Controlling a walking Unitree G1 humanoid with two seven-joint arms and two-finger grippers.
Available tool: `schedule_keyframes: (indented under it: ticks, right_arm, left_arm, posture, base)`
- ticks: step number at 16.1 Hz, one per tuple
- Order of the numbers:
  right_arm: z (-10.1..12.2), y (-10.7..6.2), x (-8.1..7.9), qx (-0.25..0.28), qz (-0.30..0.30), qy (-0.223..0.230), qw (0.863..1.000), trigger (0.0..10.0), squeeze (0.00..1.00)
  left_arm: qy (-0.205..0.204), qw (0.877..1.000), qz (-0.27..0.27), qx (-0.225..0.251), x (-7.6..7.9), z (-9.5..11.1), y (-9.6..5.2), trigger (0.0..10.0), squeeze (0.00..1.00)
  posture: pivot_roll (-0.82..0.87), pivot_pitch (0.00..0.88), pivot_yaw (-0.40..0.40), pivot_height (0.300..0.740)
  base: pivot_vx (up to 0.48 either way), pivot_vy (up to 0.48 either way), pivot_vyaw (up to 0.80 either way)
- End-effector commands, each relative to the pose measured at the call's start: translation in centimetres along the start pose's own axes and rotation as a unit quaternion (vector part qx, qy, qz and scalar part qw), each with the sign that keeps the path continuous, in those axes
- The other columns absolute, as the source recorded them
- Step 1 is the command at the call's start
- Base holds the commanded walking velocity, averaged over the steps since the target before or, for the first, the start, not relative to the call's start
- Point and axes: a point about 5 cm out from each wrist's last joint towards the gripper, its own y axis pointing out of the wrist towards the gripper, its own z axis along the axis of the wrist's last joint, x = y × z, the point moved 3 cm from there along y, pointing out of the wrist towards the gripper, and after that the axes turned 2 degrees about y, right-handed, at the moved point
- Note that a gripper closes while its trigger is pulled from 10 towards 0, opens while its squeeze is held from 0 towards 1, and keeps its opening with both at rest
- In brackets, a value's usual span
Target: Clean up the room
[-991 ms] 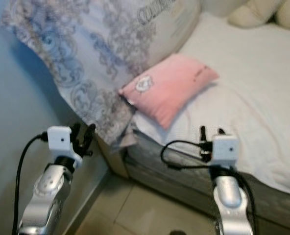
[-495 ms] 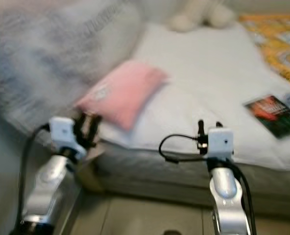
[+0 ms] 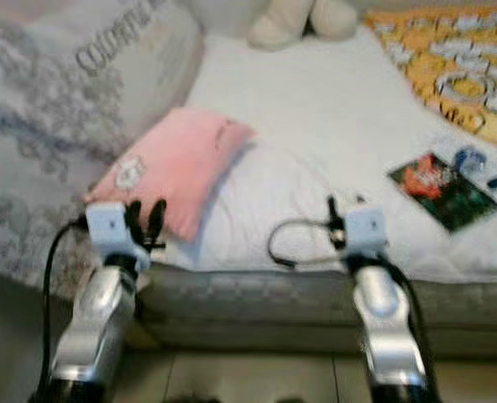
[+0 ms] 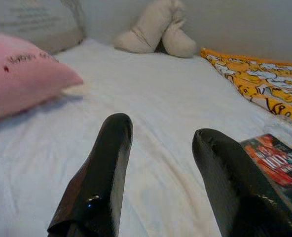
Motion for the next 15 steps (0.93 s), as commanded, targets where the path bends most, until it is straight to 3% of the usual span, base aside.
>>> schedule_keyframes:
  ticks: [1,6,15]
  right_arm:
    - [0.9,0.6,-1.1,0.017,0.017,0.016,1.000,10.0,0.00]
    - [0.5,1.0,-1.8,0.015,0.029,0.018,0.999,10.0,0.00]
    - [0.2,1.1,-1.3,0.011,0.014,0.026,1.000,10.0,0.00]
  left_arm:
    - [0.010,1.000,0.028,-0.008,-1.6,-0.3,-0.6,10.0,0.00]
    - [0.056,0.998,-0.017,0.014,-0.1,1.1,0.2,10.0,0.00]
    - [0.054,0.998,-0.026,0.013,0.3,1.1,0.2,10.0,0.00]
  posture:
    - [-0.18,0.000,0.106,0.740]
    - [-0.17,0.000,0.103,0.740]
    - [-0.17,0.000,0.111,0.740]
  base:
    - [0.469,0.000,0.00]
    - [0.480,0.000,0.00]
    - [0.480,0.000,0.00]
